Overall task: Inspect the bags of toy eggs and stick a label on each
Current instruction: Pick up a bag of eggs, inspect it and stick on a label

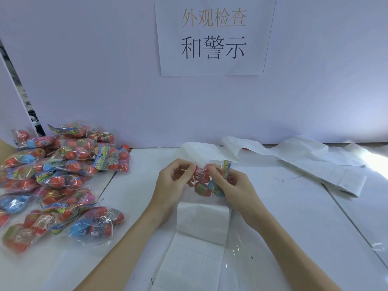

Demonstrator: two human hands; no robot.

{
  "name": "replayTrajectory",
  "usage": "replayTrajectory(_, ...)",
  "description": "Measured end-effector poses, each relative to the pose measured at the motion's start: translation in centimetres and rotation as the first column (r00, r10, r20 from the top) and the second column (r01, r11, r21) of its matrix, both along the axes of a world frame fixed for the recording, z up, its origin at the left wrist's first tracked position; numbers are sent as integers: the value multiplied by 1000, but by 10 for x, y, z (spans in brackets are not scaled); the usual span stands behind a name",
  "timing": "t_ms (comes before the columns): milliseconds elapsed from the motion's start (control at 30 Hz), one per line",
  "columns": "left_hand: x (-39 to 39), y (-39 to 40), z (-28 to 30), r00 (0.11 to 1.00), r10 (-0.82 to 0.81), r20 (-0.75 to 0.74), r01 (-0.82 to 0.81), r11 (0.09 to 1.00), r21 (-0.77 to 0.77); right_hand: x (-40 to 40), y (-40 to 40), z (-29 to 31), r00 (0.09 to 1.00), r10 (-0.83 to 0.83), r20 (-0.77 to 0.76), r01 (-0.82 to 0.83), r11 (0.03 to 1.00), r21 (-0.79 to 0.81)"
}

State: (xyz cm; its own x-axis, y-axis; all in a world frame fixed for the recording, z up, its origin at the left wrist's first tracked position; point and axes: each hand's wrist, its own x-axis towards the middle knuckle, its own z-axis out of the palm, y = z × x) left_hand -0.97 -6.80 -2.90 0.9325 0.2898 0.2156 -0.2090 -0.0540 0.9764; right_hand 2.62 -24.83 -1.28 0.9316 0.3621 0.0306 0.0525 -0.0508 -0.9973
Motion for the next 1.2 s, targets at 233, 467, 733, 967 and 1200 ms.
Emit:
replayTrajectory(233, -1, 0, 2, 1000, 11, -17, -11, 999, -44, 3, 1, -4, 999, -33, -29, 30, 996, -84)
replayTrajectory(467, -2, -1, 1, 998, -6, -62, 1, 997, -78, 4, 5, -7, 986, 51, -159, -31, 992, 121)
replayTrajectory(733, 0, -3, -2, 995, 85, -45, -85, 996, 4, 2, 2, -1, 993, 69, -100, -55, 989, 139)
replayTrajectory(967, 3, 0, 0, 996, 70, -63, -78, 988, -133, 1, -1, 2, 999, -33, -8, 33, 994, 102)
replayTrajectory(1200, -1, -3, 0, 999, -15, -48, 15, 1000, -3, -2, 0, 3, 1000, 1, 8, -2, 998, 62)
